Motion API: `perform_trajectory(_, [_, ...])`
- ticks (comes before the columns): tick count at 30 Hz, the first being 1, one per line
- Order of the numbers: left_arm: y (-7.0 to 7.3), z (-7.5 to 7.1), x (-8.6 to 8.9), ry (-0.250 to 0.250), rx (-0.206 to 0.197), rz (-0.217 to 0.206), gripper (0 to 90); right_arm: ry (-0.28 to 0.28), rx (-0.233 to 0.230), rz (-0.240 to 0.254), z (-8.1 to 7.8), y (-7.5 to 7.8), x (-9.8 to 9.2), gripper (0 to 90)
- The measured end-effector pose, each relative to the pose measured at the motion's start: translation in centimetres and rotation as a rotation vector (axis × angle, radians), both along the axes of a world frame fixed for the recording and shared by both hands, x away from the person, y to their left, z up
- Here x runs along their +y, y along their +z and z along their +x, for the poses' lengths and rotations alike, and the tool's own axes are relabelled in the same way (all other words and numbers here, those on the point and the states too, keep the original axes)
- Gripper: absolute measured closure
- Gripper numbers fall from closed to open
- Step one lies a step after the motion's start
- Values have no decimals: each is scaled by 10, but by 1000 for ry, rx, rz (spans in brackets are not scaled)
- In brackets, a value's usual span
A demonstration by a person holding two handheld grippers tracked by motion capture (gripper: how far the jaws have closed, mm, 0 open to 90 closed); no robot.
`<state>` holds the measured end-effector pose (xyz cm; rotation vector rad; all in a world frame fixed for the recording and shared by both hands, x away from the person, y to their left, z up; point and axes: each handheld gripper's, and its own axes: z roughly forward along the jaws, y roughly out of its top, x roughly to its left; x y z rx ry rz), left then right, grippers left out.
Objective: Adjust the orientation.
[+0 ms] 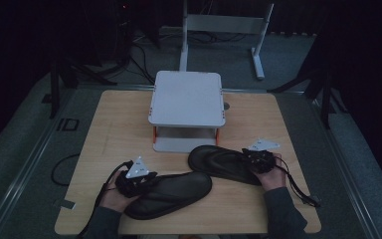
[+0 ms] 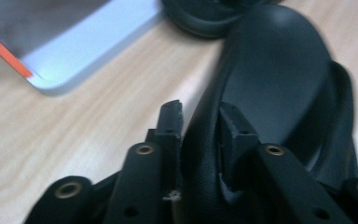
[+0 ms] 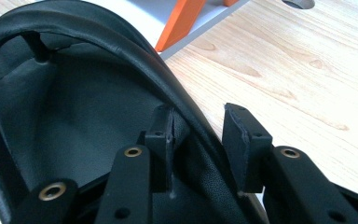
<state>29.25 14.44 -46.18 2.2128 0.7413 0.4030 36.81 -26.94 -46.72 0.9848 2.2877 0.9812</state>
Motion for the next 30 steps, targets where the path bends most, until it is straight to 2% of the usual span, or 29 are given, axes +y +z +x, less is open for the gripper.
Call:
perform_trajectory(4, [-3, 12, -13, 84, -15, 47, 624, 19, 6, 10, -5, 0, -1, 632])
perform_trajectory(6, [-4, 17, -17, 133, -23, 48, 581, 22, 4, 14, -9, -1, -1, 619])
perform_trajectory(9, [-5, 22, -21, 219, -25, 32, 502, 23, 9, 23, -13, -1, -2, 607])
perform_trajectory(13, [-5, 25, -22, 303, 3, -29, 393, 28, 12, 23, -15, -1, -1, 594])
perform_trajectory(15, [-2, 22, -21, 330, -10, -57, 349, 28, 14, 24, -15, -1, -2, 593])
perform_trajectory(16, [-2, 22, -21, 330, -10, -57, 315, 28, 14, 24, -15, -1, -2, 593])
perform_trajectory(17, [3, 17, -19, 355, -14, -82, 315, 29, 16, 25, -15, -1, -2, 589])
perform_trajectory(19, [7, 8, -17, 395, -27, -105, 259, 33, 17, 32, -14, -1, -2, 581])
perform_trajectory(21, [9, -1, -17, 409, -35, -109, 236, 35, 18, 32, -13, -1, -1, 579])
perform_trajectory(22, [9, -5, -17, 428, -37, -98, 211, 37, 17, 33, -12, -1, -1, 577])
perform_trajectory(25, [6, -16, -13, 466, -22, -99, 180, 32, 12, 29, -12, -2, 1, 586])
perform_trajectory(27, [1, -21, -10, 465, 8, -139, 180, 28, 7, 21, -13, -1, 1, 614])
perform_trajectory(30, [-3, -21, -10, 481, 42, -178, 181, 13, 4, 21, -13, -1, 1, 663])
